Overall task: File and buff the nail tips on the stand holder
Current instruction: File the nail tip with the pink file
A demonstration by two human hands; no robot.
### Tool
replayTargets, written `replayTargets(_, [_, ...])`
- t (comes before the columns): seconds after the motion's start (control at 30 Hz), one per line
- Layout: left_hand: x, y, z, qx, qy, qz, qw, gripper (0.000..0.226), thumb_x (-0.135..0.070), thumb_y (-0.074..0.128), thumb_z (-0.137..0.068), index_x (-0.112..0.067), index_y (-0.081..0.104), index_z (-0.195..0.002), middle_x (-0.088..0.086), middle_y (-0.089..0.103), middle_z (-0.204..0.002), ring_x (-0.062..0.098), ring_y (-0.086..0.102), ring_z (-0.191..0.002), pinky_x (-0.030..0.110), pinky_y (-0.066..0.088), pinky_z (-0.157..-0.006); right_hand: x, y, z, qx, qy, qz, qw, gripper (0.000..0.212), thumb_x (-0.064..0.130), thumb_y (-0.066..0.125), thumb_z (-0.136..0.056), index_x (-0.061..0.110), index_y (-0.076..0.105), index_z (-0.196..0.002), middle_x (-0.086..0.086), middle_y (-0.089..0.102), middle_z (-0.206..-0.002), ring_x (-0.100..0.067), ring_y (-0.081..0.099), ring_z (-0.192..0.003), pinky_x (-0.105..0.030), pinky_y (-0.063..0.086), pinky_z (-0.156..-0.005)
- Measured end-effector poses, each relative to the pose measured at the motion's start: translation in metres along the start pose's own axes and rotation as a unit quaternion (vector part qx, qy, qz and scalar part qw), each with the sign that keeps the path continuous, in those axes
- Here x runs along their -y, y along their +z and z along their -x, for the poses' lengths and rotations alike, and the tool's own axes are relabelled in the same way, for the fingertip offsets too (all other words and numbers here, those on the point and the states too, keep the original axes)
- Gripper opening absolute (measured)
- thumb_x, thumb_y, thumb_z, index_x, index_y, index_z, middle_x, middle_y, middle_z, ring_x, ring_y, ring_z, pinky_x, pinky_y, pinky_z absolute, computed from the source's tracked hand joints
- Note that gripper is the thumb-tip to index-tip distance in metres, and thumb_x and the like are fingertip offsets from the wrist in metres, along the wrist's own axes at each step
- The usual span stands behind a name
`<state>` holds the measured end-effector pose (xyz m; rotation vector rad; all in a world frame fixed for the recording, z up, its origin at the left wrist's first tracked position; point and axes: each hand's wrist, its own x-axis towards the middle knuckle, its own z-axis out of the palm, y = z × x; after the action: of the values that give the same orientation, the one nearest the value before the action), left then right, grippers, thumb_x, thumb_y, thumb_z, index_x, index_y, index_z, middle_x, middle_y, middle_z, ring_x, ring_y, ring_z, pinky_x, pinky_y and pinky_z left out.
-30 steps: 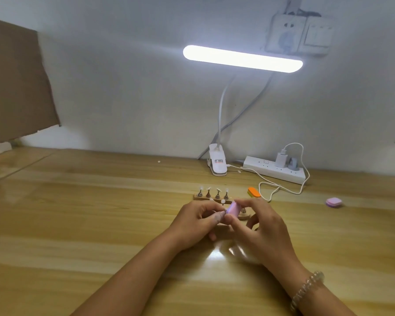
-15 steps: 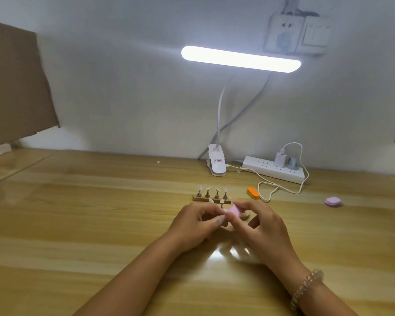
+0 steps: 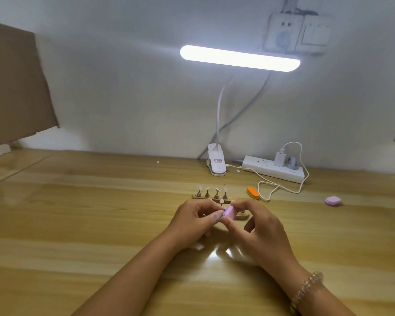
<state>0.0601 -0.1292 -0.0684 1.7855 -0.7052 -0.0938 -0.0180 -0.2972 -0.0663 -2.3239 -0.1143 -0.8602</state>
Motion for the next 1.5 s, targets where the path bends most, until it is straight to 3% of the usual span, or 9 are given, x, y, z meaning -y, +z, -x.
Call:
replayTargets(0.1, [0.0006, -0.0001, 0.0006, 0.002, -0.002, -0.009, 1.000, 0.013, -0.016, 0.065, -0.095, -0.021, 0.077, -0.092, -0.006, 0.071, -0.082, 0.013, 0.060, -0.059, 0.029, 0.049, -0.057, 0.0016, -0.0017, 0.0002, -0.021, -0.004, 0.006, 1.000, 0.040, 0.069, 0.060, -0.073, 0.040, 0.058, -0.100, 0.029, 0.058, -0.098, -0.008, 0.058, -0.064, -0.024, 0.048, -0.057])
replayTargets(0.27, [0.0006, 0.0018, 0.0004, 0.007, -0.004, -0.008, 1.000, 0.013, -0.014, 0.067, -0.094, -0.018, 0.078, -0.099, 0.007, 0.071, -0.081, 0.019, 0.058, -0.064, 0.039, 0.050, -0.058, 0.0030, 0.0000, 0.0010, 0.007, -0.015, 0.017, 1.000, 0.031, 0.053, 0.069, -0.077, 0.039, 0.059, -0.103, 0.028, 0.058, -0.101, -0.007, 0.059, -0.063, -0.029, 0.051, -0.057])
replayTargets(0.47, [0.0026, 0.0016, -0.0004, 0.015, 0.002, -0.032, 0.999, 0.014, -0.012, 0.067, -0.093, -0.022, 0.078, -0.094, -0.013, 0.067, -0.072, 0.001, 0.056, -0.060, 0.025, 0.044, -0.060, 0.0066, -0.0002, 0.0030, 0.030, -0.048, 0.026, 0.998, 0.034, 0.061, 0.061, -0.079, 0.037, 0.061, -0.102, 0.025, 0.057, -0.103, -0.004, 0.059, -0.060, -0.027, 0.050, -0.053])
replayTargets(0.6, [0.0024, 0.0018, 0.0011, 0.011, 0.014, -0.055, 0.998, 0.014, -0.023, 0.070, -0.092, -0.035, 0.076, -0.086, -0.019, 0.065, -0.070, -0.006, 0.051, -0.055, 0.024, 0.042, -0.061, 0.0000, -0.0027, -0.0015, 0.005, 0.009, 0.037, 0.999, 0.028, 0.051, 0.069, -0.079, 0.035, 0.064, -0.101, 0.027, 0.056, -0.098, -0.004, 0.059, -0.069, -0.019, 0.045, -0.057])
replayTargets(0.73, [0.0030, 0.0016, 0.0000, 0.019, 0.014, -0.053, 0.998, 0.018, -0.011, 0.066, -0.092, -0.026, 0.077, -0.090, -0.013, 0.067, -0.075, 0.001, 0.054, -0.062, 0.028, 0.043, -0.062, 0.0079, -0.0013, 0.0031, 0.055, -0.043, 0.005, 0.998, 0.038, 0.059, 0.062, -0.079, 0.034, 0.067, -0.108, 0.023, 0.056, -0.104, -0.007, 0.060, -0.060, -0.028, 0.051, -0.054])
replayTargets(1.1, [0.0039, 0.0020, -0.0004, 0.021, -0.002, -0.020, 1.000, 0.018, -0.013, 0.063, -0.096, -0.026, 0.075, -0.094, -0.006, 0.070, -0.079, 0.020, 0.061, -0.067, 0.038, 0.050, -0.061, 0.0048, -0.0018, -0.0012, 0.021, -0.005, 0.000, 1.000, 0.030, 0.042, 0.072, -0.081, 0.036, 0.065, -0.110, 0.026, 0.058, -0.104, -0.009, 0.058, -0.061, -0.034, 0.053, -0.061])
replayTargets(1.27, [0.0041, 0.0018, 0.0000, 0.021, -0.006, -0.020, 1.000, 0.018, -0.011, 0.058, -0.097, -0.020, 0.074, -0.099, 0.007, 0.074, -0.086, 0.022, 0.060, -0.064, 0.040, 0.050, -0.060, 0.0080, -0.0006, 0.0037, 0.040, -0.044, 0.013, 0.998, 0.037, 0.056, 0.062, -0.080, 0.036, 0.061, -0.111, 0.025, 0.058, -0.108, -0.006, 0.059, -0.061, -0.030, 0.052, -0.057])
replayTargets(1.37, [0.0035, 0.0026, 0.0007, 0.017, 0.001, -0.009, 1.000, 0.012, -0.014, 0.061, -0.097, -0.017, 0.073, -0.095, 0.000, 0.069, -0.081, 0.025, 0.059, -0.066, 0.043, 0.051, -0.060, 0.0010, -0.0010, -0.0007, 0.000, 0.008, 0.022, 1.000, 0.033, 0.051, 0.069, -0.077, 0.038, 0.060, -0.106, 0.029, 0.056, -0.100, -0.004, 0.058, -0.063, -0.030, 0.051, -0.058])
replayTargets(1.5, [0.0023, 0.0020, 0.0012, 0.016, -0.004, 0.014, 1.000, 0.012, -0.016, 0.061, -0.097, -0.016, 0.073, -0.095, -0.001, 0.067, -0.078, 0.025, 0.059, -0.067, 0.056, 0.053, -0.058, 0.0028, 0.0024, 0.0038, 0.018, -0.027, 0.029, 0.999, 0.034, 0.044, 0.075, -0.076, 0.038, 0.060, -0.106, 0.030, 0.056, -0.105, 0.003, 0.058, -0.063, -0.028, 0.051, -0.056])
